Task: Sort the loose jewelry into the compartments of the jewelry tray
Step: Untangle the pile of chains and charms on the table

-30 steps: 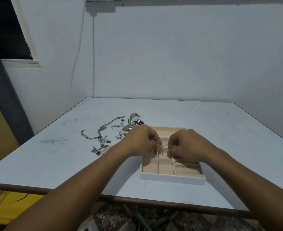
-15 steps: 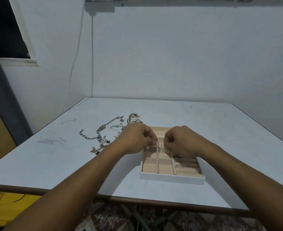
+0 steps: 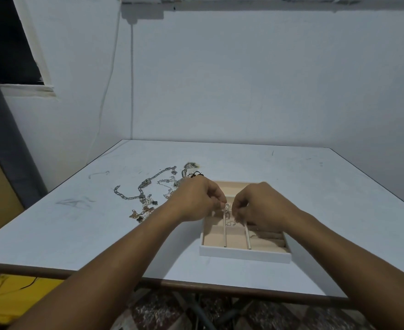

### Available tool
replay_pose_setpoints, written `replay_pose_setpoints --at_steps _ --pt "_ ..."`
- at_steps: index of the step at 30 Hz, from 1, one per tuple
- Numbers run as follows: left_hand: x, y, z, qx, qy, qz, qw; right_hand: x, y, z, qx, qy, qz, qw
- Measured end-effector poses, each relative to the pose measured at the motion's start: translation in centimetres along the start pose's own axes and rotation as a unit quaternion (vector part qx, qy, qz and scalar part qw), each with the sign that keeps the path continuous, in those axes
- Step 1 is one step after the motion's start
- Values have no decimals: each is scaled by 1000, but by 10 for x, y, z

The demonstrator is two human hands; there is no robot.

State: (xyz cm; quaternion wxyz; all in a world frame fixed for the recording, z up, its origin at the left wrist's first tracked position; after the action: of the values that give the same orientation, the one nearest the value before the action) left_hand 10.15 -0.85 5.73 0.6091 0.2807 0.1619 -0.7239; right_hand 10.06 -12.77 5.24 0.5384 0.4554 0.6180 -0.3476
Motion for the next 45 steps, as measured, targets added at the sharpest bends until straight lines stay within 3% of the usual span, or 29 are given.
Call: replay_pose_setpoints --at_steps 5,15,20,26,31,37,45 --pt "21 2 0 -5 9 6 1000 -25 -3 23 25 46 54 997" --pt "42 -4 1 21 109 70 991 -17 -7 32 35 42 47 997" --pt "41 -4 0 33 108 69 991 -20 -2 26 27 48 53 997" --pt "-17 -28 -18 24 55 147 987 -19 16 5 10 78 46 996" --pt "-90 -47 -56 -26 29 200 979 1 45 -51 -59 47 2 997" --pt "-136 -59 -102 -89 59 203 973 26 77 -102 -120 -23 -40 992" --pt "-149 -63 -126 -104 77 200 971 51 91 -120 -123 -57 -83 987"
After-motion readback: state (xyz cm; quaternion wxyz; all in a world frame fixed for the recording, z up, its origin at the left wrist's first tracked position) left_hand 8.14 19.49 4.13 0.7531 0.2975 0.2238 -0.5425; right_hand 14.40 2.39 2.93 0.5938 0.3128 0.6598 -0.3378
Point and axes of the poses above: each hand's wrist, its own y-axis towards the middle knuckle, its own x-axis out of the palm, z = x × y, the point moved 10 cm from there along y, towards the middle knuckle, and after that the axes turned 11 degrees about -y, right-handed, at the moved point
